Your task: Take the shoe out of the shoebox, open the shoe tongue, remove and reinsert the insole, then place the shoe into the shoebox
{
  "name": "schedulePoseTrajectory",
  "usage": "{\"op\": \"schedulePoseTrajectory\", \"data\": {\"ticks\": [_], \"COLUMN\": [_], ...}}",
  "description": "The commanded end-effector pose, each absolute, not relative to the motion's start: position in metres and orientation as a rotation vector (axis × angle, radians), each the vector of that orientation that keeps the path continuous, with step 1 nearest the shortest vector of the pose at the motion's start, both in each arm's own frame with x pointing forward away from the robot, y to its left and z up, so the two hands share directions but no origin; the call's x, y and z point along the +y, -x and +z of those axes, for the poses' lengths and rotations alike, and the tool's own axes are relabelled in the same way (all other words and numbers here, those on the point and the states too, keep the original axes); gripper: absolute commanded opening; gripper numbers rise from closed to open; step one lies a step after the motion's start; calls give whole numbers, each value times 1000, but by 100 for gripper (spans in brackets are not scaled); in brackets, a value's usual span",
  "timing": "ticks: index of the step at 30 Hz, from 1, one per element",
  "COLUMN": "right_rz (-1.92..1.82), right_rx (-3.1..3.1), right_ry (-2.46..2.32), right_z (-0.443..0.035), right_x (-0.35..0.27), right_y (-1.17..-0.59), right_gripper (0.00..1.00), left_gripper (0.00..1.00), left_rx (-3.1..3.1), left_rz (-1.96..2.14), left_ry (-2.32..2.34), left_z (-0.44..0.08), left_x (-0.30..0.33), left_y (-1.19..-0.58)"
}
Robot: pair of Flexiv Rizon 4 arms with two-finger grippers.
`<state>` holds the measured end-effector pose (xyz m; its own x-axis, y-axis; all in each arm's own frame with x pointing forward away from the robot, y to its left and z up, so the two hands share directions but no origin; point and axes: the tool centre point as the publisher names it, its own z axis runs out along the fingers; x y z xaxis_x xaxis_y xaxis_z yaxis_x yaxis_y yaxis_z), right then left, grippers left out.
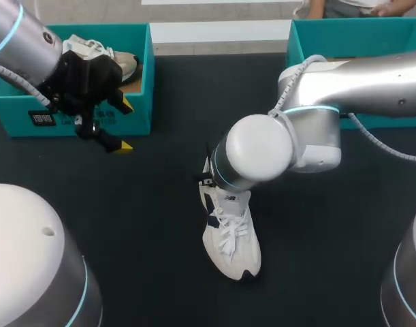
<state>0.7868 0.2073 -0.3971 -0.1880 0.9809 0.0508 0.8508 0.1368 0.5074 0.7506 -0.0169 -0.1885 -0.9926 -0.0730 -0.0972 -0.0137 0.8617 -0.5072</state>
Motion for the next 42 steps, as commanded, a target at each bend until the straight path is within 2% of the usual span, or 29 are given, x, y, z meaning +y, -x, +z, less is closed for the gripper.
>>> {"op": "schedulePoseTrajectory", "data": {"ticks": [1, 12, 25, 32, 42], "right_rz": [586, 165, 177, 14, -173], "right_rx": [2108, 2188, 2177, 2288, 2326], "right_ry": [-1816, -2045, -2100, -2195, -2219], "right_z": [-390, -361, -360, -350, -349], "right_x": [209, 188, 187, 207, 204], "right_y": [-785, -772, -772, -752, -738], "right_gripper": [0, 0, 0, 0, 0], "left_gripper": [100, 100, 100, 100, 100], "left_rx": [2920, 2920, 2920, 2920, 2920], "left_rz": [-793, -793, -793, -793, -793], "left_ry": [68, 68, 68, 68, 68], "left_z": [-189, -189, -189, -189, -189], "left_x": [-16, -16, -16, -16, -16], "left_y": [-749, -749, -749, -749, -749]}}
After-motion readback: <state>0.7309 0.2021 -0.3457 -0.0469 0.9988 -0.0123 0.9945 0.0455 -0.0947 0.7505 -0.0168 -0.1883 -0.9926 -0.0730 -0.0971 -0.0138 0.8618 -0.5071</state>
